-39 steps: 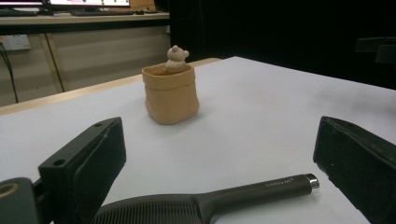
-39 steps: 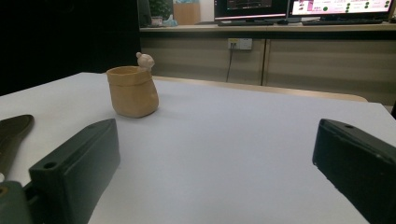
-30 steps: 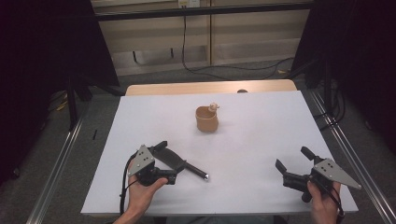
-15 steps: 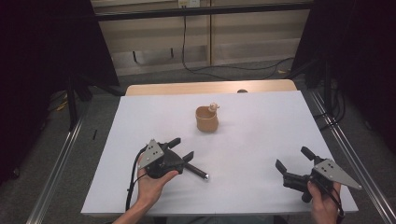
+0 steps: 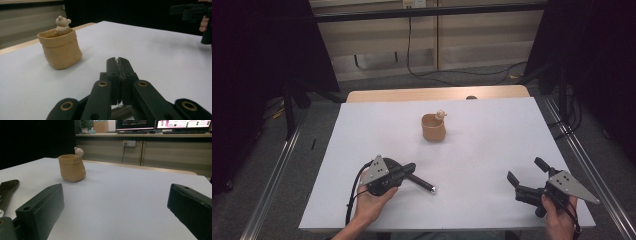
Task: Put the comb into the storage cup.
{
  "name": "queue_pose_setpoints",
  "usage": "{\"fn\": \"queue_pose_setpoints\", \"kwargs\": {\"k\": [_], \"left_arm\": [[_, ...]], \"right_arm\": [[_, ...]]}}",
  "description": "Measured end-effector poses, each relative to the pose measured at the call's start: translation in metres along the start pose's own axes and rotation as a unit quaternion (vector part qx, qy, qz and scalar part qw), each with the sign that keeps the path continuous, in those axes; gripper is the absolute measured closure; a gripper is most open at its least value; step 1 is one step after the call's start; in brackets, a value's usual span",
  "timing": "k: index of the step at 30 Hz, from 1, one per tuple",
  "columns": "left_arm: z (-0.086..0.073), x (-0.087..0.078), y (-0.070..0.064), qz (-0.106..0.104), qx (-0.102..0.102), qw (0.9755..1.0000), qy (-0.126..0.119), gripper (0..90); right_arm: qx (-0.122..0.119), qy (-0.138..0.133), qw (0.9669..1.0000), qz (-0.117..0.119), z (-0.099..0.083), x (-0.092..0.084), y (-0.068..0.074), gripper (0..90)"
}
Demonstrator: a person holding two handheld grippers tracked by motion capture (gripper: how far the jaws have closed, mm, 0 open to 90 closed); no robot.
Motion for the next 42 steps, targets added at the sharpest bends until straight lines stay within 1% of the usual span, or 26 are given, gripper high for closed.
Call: {"fn": "queue_pose_setpoints", "kwargs": {"k": [1,3,5,7,8,9,10,12,15,16,18,19,21,23,24,25,28,29,31,33,35,36,37,38,41,42], "left_arm": [[0.001,0.000,-0.002,-0.005,0.008,1.0000,0.002,90.0],[0.001,0.001,-0.004,-0.014,-0.002,0.9999,0.009,90.0],[-0.001,0.002,-0.004,-0.022,-0.005,0.9994,0.027,90.0],[-0.003,0.003,-0.004,-0.025,-0.015,0.9989,0.035,90.0],[-0.003,0.004,-0.003,-0.031,-0.015,0.9985,0.041,90.0],[-0.004,0.005,-0.004,-0.031,-0.017,0.9982,0.048,90.0],[-0.005,0.006,-0.004,-0.031,-0.024,0.9980,0.050,90.0],[-0.006,0.008,-0.004,-0.036,-0.031,0.9965,0.068,90.0],[-0.008,0.011,-0.007,-0.054,-0.029,0.9936,0.095,90.0],[-0.008,0.011,-0.009,-0.061,-0.026,0.9922,0.106,90.0],[-0.008,0.012,-0.013,-0.071,-0.013,0.9884,0.134,90.0],[-0.009,0.012,-0.014,-0.075,-0.017,0.9874,0.139,90.0],[-0.010,0.014,-0.015,-0.075,-0.014,0.9846,0.157,90.0],[-0.012,0.017,-0.015,-0.073,-0.026,0.9835,0.163,90.0],[-0.013,0.018,-0.013,-0.074,-0.023,0.9820,0.172,90.0],[-0.014,0.020,-0.013,-0.070,-0.027,0.9821,0.173,90.0],[-0.017,0.023,-0.010,-0.072,-0.027,0.9787,0.190,90.0],[-0.018,0.024,-0.010,-0.073,-0.031,0.9777,0.195,90.0],[-0.019,0.025,-0.010,-0.072,-0.029,0.9770,0.199,90.0],[-0.019,0.027,-0.009,-0.070,-0.035,0.9766,0.200,90.0],[-0.020,0.029,-0.009,-0.072,-0.031,0.9744,0.210,90.0],[-0.021,0.031,-0.009,-0.071,-0.031,0.9742,0.212,90.0],[-0.022,0.032,-0.009,-0.070,-0.030,0.9731,0.217,90.0],[-0.023,0.033,-0.009,-0.063,-0.026,0.9738,0.217,90.0],[-0.023,0.035,-0.008,-0.060,-0.027,0.9748,0.213,90.0],[-0.023,0.035,-0.008,-0.057,-0.027,0.9742,0.217,90.0]], "right_arm": [[0.000,0.001,1.0000,-0.001,0.000,0.000,0.000,0.2],[0.000,0.003,1.0000,0.003,-0.001,0.000,0.001,0.0],[-0.002,0.001,1.0000,0.003,-0.001,0.001,0.001,0.0],[-0.002,0.001,1.0000,0.003,-0.001,0.001,0.001,0.0],[-0.001,0.000,1.0000,0.003,0.000,0.000,0.001,0.0],[-0.001,0.000,1.0000,0.003,0.000,0.000,0.001,0.0],[-0.001,0.001,1.0000,0.003,0.000,0.000,0.001,0.0],[-0.002,0.001,1.0000,0.003,-0.001,0.000,0.001,0.0],[-0.004,0.003,1.0000,0.003,-0.001,0.001,0.001,0.0],[-0.004,0.003,1.0000,0.003,-0.001,0.001,0.001,0.0],[-0.003,0.002,1.0000,0.003,-0.001,0.000,0.001,0.0],[-0.003,0.001,1.0000,0.002,-0.001,0.000,0.001,0.0],[-0.003,0.001,1.0000,0.003,-0.001,0.000,0.001,0.0],[-0.002,0.001,1.0000,0.003,0.000,0.000,0.002,0.0],[-0.003,0.002,1.0000,0.004,-0.001,0.000,0.002,0.0],[-0.006,0.004,1.0000,0.004,-0.001,0.000,0.002,0.0],[-0.006,0.003,1.0000,0.003,-0.001,0.001,0.001,0.0],[-0.005,0.003,1.0000,0.001,-0.001,0.001,0.001,0.0],[-0.005,0.004,1.0000,0.000,-0.001,0.001,0.000,0.0],[-0.005,0.003,1.0000,0.002,-0.001,0.001,0.001,0.0],[-0.005,0.005,1.0000,0.002,-0.001,0.001,0.001,0.0],[-0.005,0.005,1.0000,0.003,-0.001,0.001,0.002,0.0],[-0.005,0.005,1.0000,0.004,-0.001,0.001,0.002,0.0],[-0.007,0.005,1.0000,0.005,-0.001,0.001,0.002,0.0],[-0.007,0.004,1.0000,0.005,-0.001,0.001,0.002,0.0],[-0.006,0.004,1.0000,0.006,-0.001,0.001,0.002,0.0]]}}
Point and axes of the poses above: each handheld gripper's, and its own axes: x roughly forward along the jaws, z roughly out of its top, y roughly to its left, the point moved 1 cm from there along x, roughly forward along the jaws, and after that the axes turned 13 degrees about -y, right-handed, at the moved point
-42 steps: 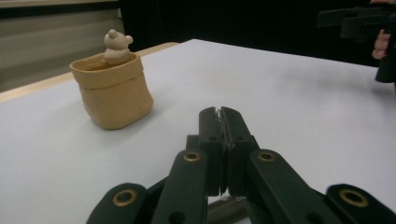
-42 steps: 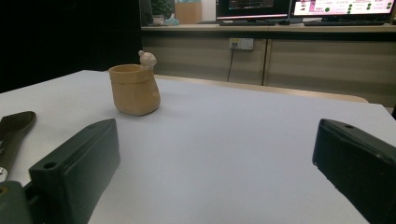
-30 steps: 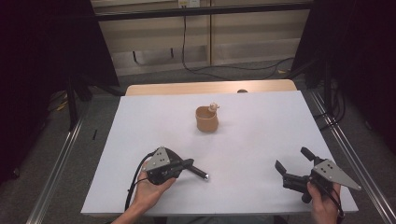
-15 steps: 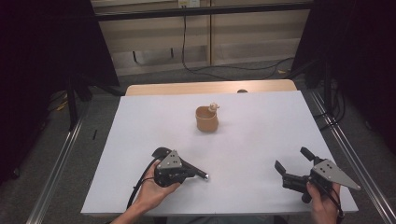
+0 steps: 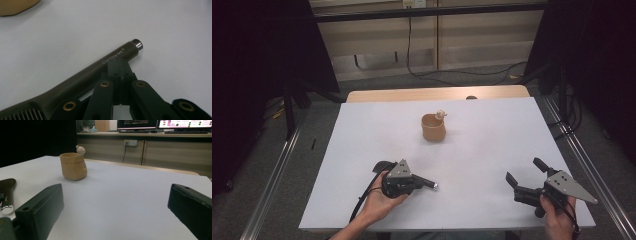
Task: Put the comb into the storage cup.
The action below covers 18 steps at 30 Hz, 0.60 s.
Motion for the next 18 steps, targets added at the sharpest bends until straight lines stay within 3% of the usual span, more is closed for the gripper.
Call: {"fn": "queue_pose_setpoints", "kwargs": {"k": [18], "left_arm": [[0.0030,0.0053,0.0058,0.011,-0.015,0.9998,0.006,90.0]], "right_arm": [[0.001,0.002,1.0000,-0.001,-0.0006,0.0007,0.0000,0.0]]}}
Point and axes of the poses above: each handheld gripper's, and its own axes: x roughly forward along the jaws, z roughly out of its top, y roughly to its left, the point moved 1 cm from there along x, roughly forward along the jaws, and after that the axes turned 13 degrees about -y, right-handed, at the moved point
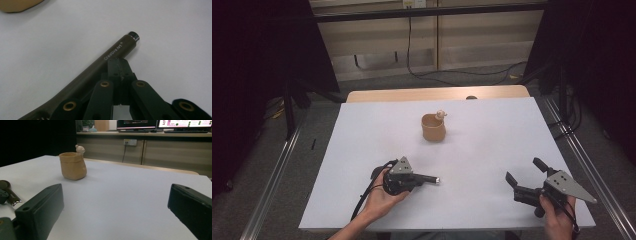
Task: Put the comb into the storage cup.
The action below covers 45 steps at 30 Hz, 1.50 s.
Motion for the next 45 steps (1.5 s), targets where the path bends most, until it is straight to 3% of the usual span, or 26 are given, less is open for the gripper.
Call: {"fn": "queue_pose_setpoints", "kwargs": {"k": [27,45], "left_arm": [[0.004,0.011,0.001,0.011,-0.001,0.9999,0.001,90.0],[0.012,0.013,0.006,0.010,-0.008,0.9998,0.018,90.0]], "right_arm": [[-0.001,0.002,1.0000,0.002,-0.002,0.003,0.002,0.0],[-0.002,0.002,1.0000,0.001,-0.002,0.002,0.002,0.0]]}}
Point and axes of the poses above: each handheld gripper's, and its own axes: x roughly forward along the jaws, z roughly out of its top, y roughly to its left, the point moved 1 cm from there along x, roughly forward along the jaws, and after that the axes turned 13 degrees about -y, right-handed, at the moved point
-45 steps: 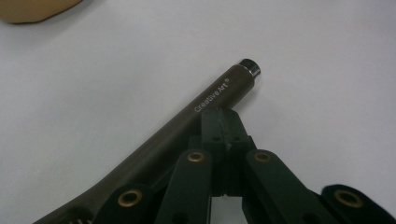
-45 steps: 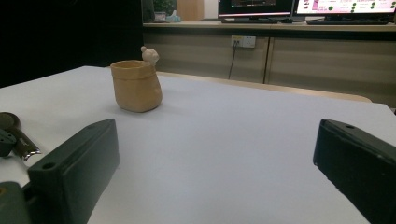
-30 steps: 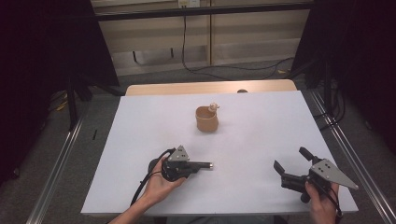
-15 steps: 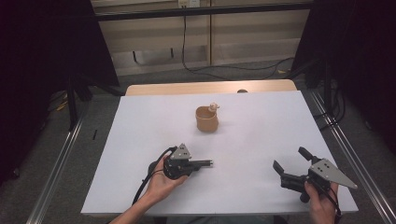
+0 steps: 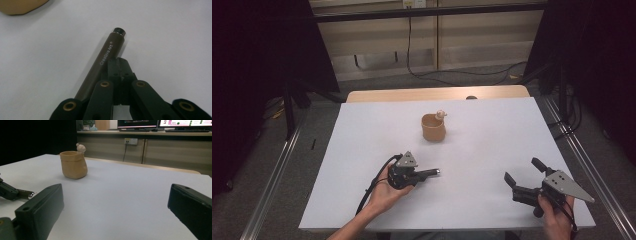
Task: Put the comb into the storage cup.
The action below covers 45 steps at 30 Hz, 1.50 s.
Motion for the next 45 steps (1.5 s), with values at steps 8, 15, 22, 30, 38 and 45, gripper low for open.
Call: {"fn": "queue_pose_setpoints", "kwargs": {"k": [8,15,22,30,38,45], "left_arm": [[0.003,0.004,0.006,0.002,-0.005,0.9999,0.012,90.0],[0.004,0.007,0.004,0.005,-0.009,0.9998,0.018,90.0],[0.009,0.013,0.004,0.008,-0.003,0.9995,0.029,90.0],[0.011,0.012,0.009,0.017,-0.018,0.9994,0.026,90.0],[0.014,0.018,0.014,0.021,-0.027,0.9987,0.037,90.0],[0.014,0.018,0.016,0.023,-0.031,0.9986,0.037,90.0]], "right_arm": [[0.001,0.002,1.0000,0.002,0.000,0.000,0.000,0.0],[0.000,0.002,1.0000,-0.001,0.000,0.000,-0.001,0.0],[0.002,0.002,1.0000,0.000,0.000,0.000,-0.001,0.0],[0.002,0.001,1.0000,-0.002,0.000,-0.001,-0.002,0.0],[0.001,0.002,1.0000,0.000,0.000,-0.001,-0.001,0.0],[0.000,0.003,1.0000,0.001,0.000,-0.001,-0.002,0.0]]}}
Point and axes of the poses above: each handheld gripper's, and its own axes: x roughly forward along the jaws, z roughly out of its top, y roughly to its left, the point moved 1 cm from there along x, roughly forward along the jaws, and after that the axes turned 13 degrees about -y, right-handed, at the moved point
